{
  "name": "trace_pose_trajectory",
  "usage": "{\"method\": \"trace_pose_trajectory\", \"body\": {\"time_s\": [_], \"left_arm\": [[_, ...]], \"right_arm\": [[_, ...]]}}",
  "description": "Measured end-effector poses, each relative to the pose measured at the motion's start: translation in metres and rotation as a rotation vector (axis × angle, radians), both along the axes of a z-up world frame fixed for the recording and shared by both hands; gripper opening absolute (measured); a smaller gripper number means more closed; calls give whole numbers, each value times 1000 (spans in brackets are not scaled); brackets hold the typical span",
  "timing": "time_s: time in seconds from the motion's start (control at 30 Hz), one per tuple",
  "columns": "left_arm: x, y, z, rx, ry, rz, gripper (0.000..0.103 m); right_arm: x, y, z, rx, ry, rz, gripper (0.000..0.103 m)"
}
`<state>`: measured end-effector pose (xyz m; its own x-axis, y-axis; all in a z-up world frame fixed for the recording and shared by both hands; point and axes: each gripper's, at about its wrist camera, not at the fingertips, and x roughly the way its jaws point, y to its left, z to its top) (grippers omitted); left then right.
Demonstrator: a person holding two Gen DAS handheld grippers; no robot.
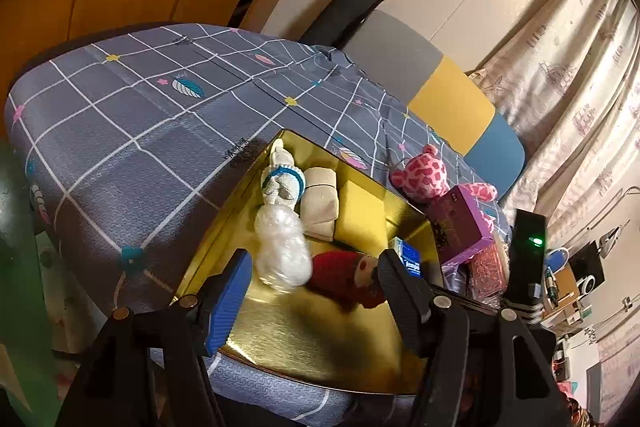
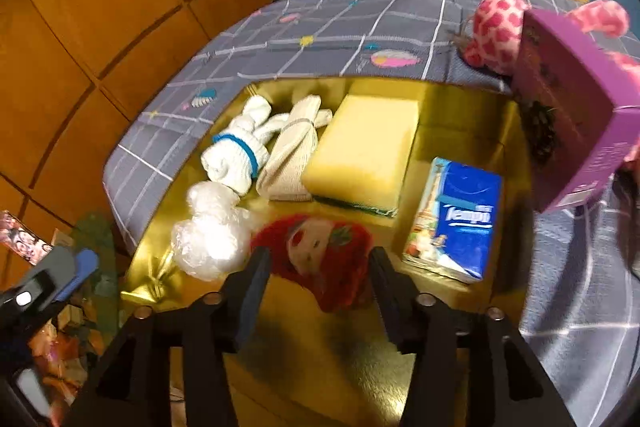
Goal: Organize soft objects
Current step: 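Lower the red Santa ornament into the tray and open the right tool, then move both tools back toward the remaining items on the table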
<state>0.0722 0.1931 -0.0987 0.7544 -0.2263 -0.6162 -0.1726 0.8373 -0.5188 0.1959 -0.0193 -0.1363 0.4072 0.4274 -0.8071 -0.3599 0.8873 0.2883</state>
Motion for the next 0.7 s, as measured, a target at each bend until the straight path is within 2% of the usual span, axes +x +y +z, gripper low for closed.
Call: {"method": "trace_pose_trajectory", "body": {"time_s": [0.13, 0.37, 0.7], "left_arm": [[1, -1, -2, -22, 7, -1, 66], [5, -16, 2, -12, 8, -35, 66], [20, -69, 13, 44, 6, -174, 66]], "right_arm": [[-12, -18, 21, 20, -48, -18, 59], [-29, -62, 52, 36, -120, -78, 62], [-41, -127, 68, 52, -148, -194, 63]]}}
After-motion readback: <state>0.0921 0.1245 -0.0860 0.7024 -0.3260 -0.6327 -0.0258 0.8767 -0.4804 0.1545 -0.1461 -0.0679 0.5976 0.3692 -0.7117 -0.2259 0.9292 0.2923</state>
